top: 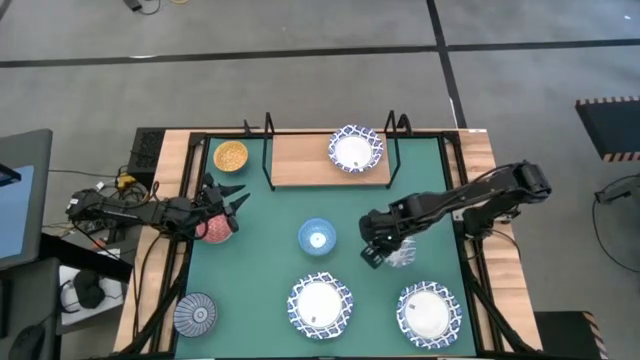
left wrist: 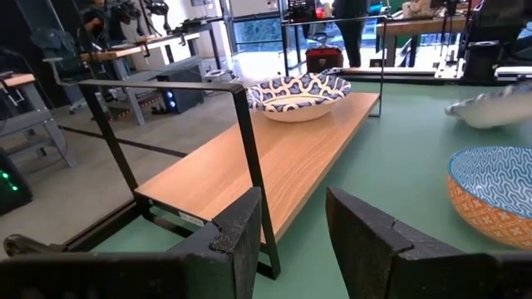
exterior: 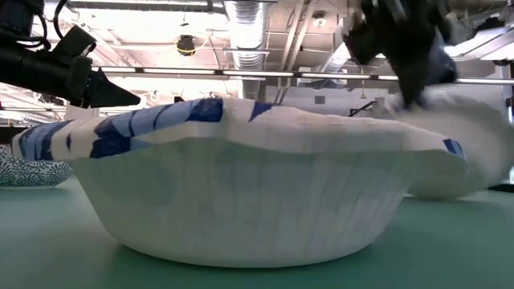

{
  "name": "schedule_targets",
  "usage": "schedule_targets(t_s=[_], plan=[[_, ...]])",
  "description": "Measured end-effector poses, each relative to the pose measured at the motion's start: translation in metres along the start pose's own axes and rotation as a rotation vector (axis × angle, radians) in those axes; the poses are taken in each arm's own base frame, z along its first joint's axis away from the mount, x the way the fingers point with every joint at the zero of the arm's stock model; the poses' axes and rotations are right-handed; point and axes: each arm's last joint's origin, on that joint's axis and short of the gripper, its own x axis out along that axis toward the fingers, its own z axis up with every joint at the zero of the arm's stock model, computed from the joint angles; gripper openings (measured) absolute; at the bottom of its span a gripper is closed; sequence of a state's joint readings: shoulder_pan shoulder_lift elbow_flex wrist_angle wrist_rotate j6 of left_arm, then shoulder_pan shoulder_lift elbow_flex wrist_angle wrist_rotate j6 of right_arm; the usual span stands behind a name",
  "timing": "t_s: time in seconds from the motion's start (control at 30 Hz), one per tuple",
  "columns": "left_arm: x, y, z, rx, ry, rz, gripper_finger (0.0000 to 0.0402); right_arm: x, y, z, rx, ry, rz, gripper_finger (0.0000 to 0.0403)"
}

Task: Place and stack bowls onto a shelf
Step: Stack the white patterned bowl on top of the white patterned bowl on the shelf

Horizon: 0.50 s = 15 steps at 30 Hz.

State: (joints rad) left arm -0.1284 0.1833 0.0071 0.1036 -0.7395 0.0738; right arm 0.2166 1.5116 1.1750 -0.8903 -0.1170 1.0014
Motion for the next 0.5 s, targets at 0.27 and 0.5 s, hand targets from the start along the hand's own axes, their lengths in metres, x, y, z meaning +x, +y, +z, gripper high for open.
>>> schedule_targets(t_s=[0.27,0.5], plan=[[0.0,0.0,-0.001,0.0,0.008,0.001,0.0126,-0.064,0.031,0.032,-0.267,-0.426,-0.033,0.0017],[0.0,0.0,-0.001,-0.003,0.006,0.001,0.0126,-0.09,0.001,0.079,-0.329,-0.608,-0.236,0.0017]])
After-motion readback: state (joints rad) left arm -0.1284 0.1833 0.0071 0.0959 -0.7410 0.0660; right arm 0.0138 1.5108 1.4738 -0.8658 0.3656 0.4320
